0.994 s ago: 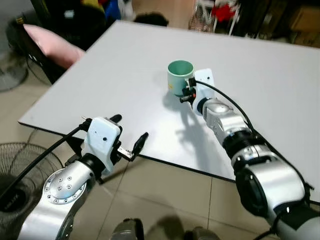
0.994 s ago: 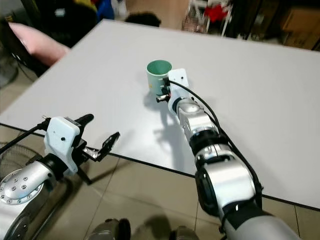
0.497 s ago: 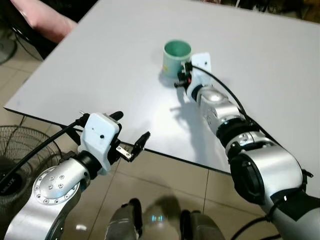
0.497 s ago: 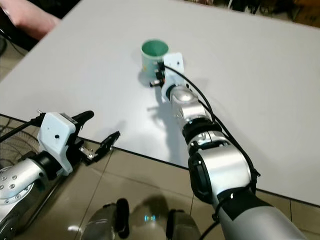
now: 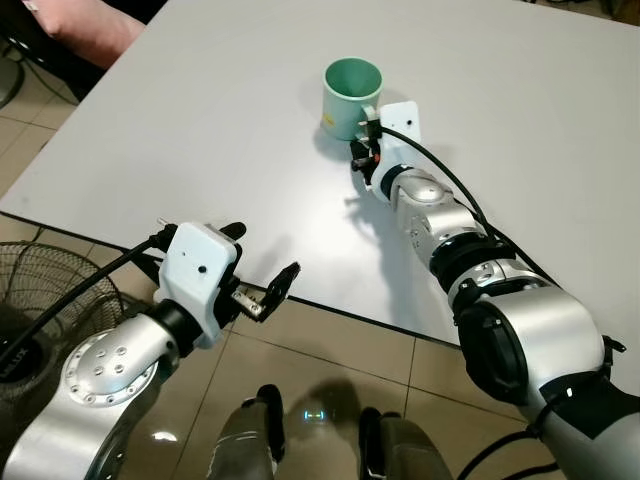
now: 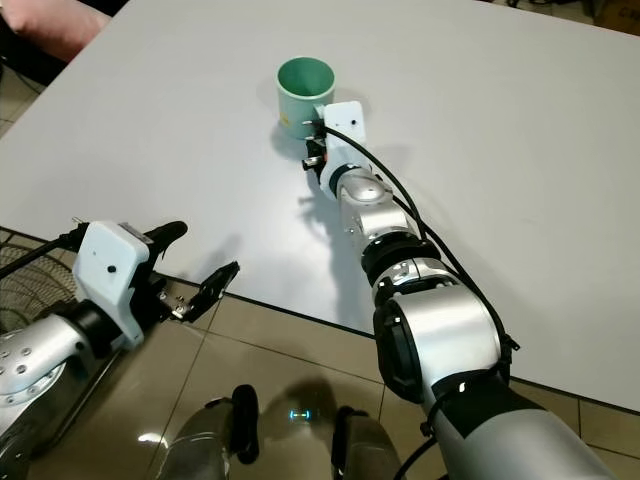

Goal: Setting the table

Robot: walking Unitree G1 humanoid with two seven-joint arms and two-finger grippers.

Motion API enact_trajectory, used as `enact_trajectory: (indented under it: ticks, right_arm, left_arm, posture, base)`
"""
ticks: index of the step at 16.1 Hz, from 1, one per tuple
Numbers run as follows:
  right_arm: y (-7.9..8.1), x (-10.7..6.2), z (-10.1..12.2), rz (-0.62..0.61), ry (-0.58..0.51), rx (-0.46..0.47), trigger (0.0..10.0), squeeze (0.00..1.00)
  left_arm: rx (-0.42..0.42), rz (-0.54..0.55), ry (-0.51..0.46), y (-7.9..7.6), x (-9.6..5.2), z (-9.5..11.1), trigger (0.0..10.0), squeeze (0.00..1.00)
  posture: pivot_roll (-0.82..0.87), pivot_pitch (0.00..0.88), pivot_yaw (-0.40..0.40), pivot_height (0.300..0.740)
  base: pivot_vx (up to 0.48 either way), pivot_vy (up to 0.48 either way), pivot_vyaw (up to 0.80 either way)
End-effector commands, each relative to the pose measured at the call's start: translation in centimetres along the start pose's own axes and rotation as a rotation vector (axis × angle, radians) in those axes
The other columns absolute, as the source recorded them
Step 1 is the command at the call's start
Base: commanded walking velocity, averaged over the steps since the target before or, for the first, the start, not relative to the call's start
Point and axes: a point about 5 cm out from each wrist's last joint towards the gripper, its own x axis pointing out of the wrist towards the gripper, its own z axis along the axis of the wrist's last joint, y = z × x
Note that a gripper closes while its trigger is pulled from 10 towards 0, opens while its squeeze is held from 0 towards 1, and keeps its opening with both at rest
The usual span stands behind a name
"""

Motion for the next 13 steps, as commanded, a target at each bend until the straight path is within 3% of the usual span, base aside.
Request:
enact_trajectory:
  ticks: [1,4,9,10,11,12,13]
  right_arm:
    - [-0.3,-0.4,-2.1,0.003,0.055,0.029,10.0,1.00]
    - [-0.8,-0.8,-2.7,0.051,0.001,0.058,10.0,1.00]
    - [-1.9,-2.1,-1.9,0.072,-0.129,0.071,10.0,1.00]
    - [-2.1,-3.1,-2.2,0.074,-0.141,0.068,10.0,0.88]
    - [-2.2,-4.6,-2.8,0.076,-0.138,0.061,10.0,0.37]
    - [-2.2,-6.0,-3.3,0.085,-0.130,0.053,10.0,0.00]
    - [-2.2,-7.4,-3.5,0.086,-0.140,0.047,10.0,0.00]
  left_arm:
    - [-0.002,0.013,-0.005,0.0,0.1,-0.1,10.0,0.00]
    - [-0.059,0.041,-0.048,-0.1,0.6,-0.2,10.0,0.00]
    - [-0.121,0.072,-0.059,-0.3,0.8,-1.3,10.0,0.00]
    - [-0.136,0.094,-0.046,-0.3,0.8,-1.7,10.0,0.00]
    - [-0.157,0.127,-0.032,-0.3,0.7,-2.2,10.0,0.00]
    - [-0.170,0.174,-0.014,-0.1,0.7,-2.6,10.0,0.00]
    - [-0.145,0.240,0.000,0.2,0.6,-3.0,10.0,0.00]
  posture:
    - [0.10,0.242,0.014,0.740]
    - [0.05,0.141,0.032,0.740]
    - [-0.03,0.068,0.069,0.740]
    - [-0.03,0.059,0.072,0.740]
    - [-0.04,0.044,0.072,0.740]
    - [-0.05,0.040,0.070,0.740]
    - [-0.05,0.031,0.069,0.740]
  base:
    - [0.000,0.000,0.00]
    - [0.000,0.000,0.00]
    - [0.000,0.000,0.00]
    - [0.000,0.000,0.00]
    - [0.000,0.000,0.00]
    - [0.000,0.000,0.00]
    - [0.000,0.000,0.00]
